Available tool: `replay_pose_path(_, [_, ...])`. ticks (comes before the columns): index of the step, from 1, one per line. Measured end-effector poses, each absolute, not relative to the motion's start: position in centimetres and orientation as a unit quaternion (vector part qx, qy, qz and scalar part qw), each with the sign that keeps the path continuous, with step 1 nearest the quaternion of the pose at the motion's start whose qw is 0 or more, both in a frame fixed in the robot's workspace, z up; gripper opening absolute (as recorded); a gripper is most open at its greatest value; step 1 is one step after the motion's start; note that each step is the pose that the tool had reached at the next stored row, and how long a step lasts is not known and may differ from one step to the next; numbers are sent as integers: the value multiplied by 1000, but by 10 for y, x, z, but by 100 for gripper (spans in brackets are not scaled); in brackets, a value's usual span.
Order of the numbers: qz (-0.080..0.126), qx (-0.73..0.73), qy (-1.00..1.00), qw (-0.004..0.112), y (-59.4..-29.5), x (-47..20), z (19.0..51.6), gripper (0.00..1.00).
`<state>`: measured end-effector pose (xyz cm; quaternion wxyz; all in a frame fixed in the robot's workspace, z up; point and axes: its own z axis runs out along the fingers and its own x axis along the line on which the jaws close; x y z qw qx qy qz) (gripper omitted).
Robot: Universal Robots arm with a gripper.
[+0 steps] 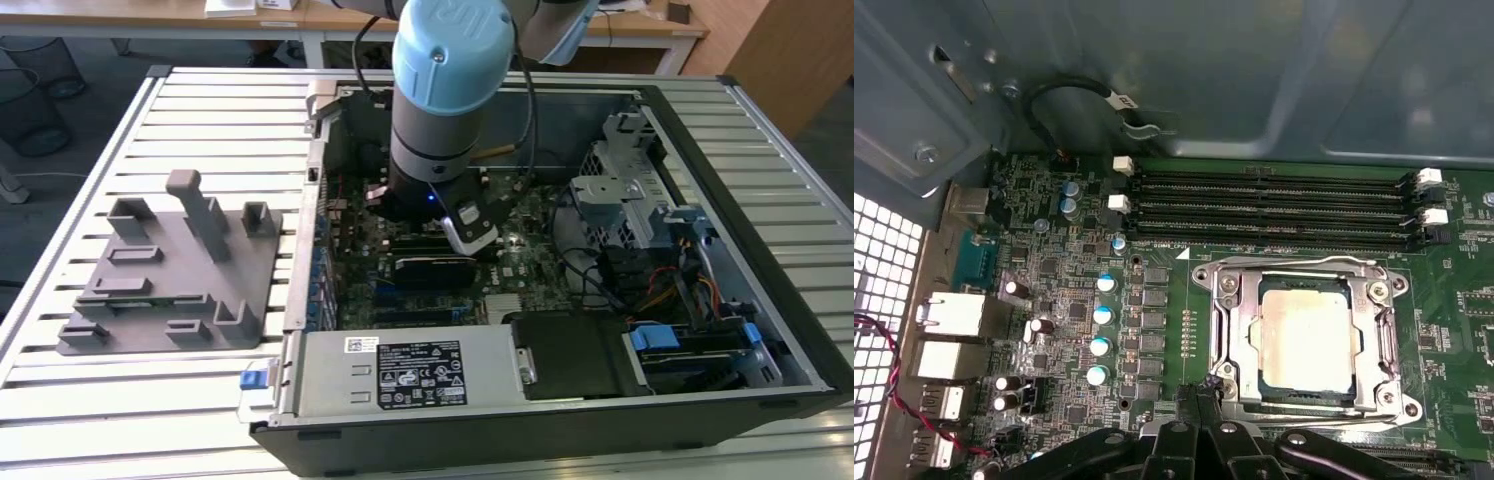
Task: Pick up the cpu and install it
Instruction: 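Install the second cpu locking lever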
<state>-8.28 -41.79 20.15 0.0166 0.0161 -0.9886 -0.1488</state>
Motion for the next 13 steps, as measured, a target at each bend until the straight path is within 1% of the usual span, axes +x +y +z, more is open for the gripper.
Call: replay_pose_path(13, [-153,16,-988,17,-417,-83,218,11])
